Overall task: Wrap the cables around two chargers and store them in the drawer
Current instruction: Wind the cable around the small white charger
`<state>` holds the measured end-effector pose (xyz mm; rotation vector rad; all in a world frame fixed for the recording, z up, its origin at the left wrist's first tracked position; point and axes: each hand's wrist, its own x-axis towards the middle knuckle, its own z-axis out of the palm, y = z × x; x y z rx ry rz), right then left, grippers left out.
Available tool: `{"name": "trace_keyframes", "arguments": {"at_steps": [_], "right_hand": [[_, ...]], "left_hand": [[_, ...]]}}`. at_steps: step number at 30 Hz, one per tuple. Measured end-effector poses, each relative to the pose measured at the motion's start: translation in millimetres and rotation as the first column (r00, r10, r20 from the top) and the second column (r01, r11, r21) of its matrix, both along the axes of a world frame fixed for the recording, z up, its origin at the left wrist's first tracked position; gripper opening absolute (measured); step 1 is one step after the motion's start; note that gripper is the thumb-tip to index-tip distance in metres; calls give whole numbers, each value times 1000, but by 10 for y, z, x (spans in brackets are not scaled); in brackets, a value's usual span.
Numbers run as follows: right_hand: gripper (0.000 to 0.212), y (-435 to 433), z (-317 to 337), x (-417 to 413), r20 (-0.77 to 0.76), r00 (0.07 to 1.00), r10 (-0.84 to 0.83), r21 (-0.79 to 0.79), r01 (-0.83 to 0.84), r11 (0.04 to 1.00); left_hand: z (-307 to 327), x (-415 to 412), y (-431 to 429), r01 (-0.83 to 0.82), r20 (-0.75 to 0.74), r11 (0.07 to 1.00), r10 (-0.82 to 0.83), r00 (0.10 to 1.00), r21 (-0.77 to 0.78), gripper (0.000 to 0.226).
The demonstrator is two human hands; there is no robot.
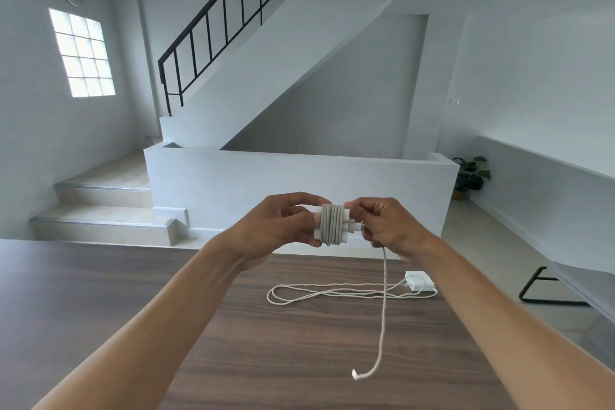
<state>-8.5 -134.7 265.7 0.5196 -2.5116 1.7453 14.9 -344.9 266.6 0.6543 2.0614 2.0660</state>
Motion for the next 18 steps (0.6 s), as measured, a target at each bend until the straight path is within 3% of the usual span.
{"name": "trace_keyframes", "arguments": {"at_steps": [5, 10, 13, 18], "right_hand": [[23, -94, -140, 19, 86, 996, -38, -135, 49, 990], [26, -190, -287, 57, 59, 997, -55, -157, 63, 986], [28, -365, -471, 147, -70, 992, -104, -57, 100, 993], [27, -451, -521, 218, -268, 945, -186, 171, 237, 956]], "left_hand": [[38, 0, 39, 8, 41, 998, -11, 999, 65, 23], [23, -48, 74, -49, 80, 982, 35, 996, 184, 17], [30, -102, 121, -120, 105, 960, 97, 990, 253, 15], [-51, -201, 126, -261, 127, 949, 241, 962, 177, 16]]}}
